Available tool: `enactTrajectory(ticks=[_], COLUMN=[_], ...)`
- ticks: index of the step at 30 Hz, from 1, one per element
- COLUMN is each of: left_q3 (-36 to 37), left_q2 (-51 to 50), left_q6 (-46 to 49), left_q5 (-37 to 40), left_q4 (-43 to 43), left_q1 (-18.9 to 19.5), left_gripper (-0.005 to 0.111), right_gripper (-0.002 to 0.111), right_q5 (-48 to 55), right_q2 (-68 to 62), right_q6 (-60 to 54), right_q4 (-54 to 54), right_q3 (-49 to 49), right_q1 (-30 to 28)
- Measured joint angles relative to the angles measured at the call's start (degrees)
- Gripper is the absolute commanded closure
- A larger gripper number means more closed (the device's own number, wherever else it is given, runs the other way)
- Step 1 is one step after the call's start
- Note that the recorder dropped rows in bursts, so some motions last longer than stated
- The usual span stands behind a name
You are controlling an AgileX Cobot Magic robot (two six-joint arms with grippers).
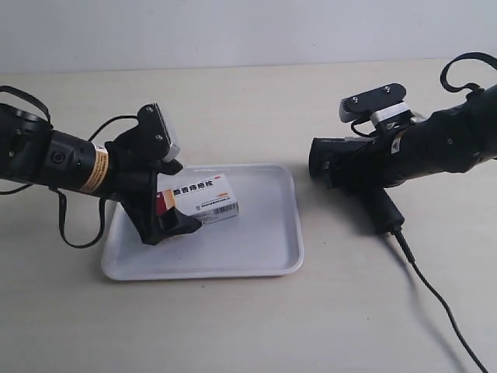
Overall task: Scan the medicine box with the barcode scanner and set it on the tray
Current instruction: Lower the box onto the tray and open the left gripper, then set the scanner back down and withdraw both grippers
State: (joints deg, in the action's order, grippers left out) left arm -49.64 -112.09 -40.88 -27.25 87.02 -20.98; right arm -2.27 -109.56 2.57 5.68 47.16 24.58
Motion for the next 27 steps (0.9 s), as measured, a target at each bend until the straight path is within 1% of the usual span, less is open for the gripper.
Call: enactTrajectory(ticks=[2,3,6,10,12,14,15,17,18,19,21,23,24,27], left_q3=[0.10,0.07,0.07,0.07,0.07,0.07,0.07,0.33,0.73,1.66,3.37,5.86,7.11,11.28], left_q2=[1.49,2.30,5.06,10.61,14.28,18.27,19.90,23.96,25.59,27.98,30.89,34.18,35.75,41.11], left_q6=[-1.01,-1.72,-4.43,-10.37,-15.39,-22.29,-25.98,-31.86,-33.42,-35.22,-36.94,-37.81,-37.95,-38.47], left_q5=[1.20,1.79,2.76,2.90,2.90,2.90,2.78,2.31,2.18,2.04,1.89,2.02,2.20,2.61], left_q4=[-0.13,-0.13,-0.13,1.43,3.92,8.12,9.51,11.30,11.71,11.91,12.21,12.28,12.03,10.75], left_q1=[0.00,0.00,0.00,0.00,0.00,0.00,0.00,0.00,0.00,0.00,0.00,0.00,0.00,0.00], left_gripper=[0.001,0.001,0.001,0.003,0.008,0.019,0.029,0.049,0.065,0.077,0.107,0.105,0.105,0.106], right_gripper=[0.016,0.015,0.014,0.014,0.015,0.020,0.026,0.040,0.053,0.062,0.083,0.102,0.108,0.108], right_q5=[0.29,0.74,3.07,7.63,10.31,13.38,14.76,16.90,17.39,17.17,15.68,12.30,10.50,5.40], right_q2=[-0.12,0.03,2.38,9.84,14.29,19.71,21.95,27.50,30.16,32.75,37.18,41.68,43.85,49.95], right_q6=[0.13,0.13,0.24,0.24,0.24,0.24,0.24,0.24,0.24,0.24,0.13,0.13,0.13,0.49], right_q4=[0.00,0.00,0.00,0.00,0.00,0.00,0.00,-0.88,-1.53,-2.34,-3.02,-3.43,-3.43,-4.68], right_q3=[0.00,0.00,0.00,0.00,0.00,0.00,0.00,0.00,-0.09,-0.63,-2.42,-5.48,-7.18,-12.01], right_q1=[0.00,0.00,0.00,0.00,0.00,0.00,0.00,0.00,0.00,0.00,0.00,0.00,0.00,0.00])
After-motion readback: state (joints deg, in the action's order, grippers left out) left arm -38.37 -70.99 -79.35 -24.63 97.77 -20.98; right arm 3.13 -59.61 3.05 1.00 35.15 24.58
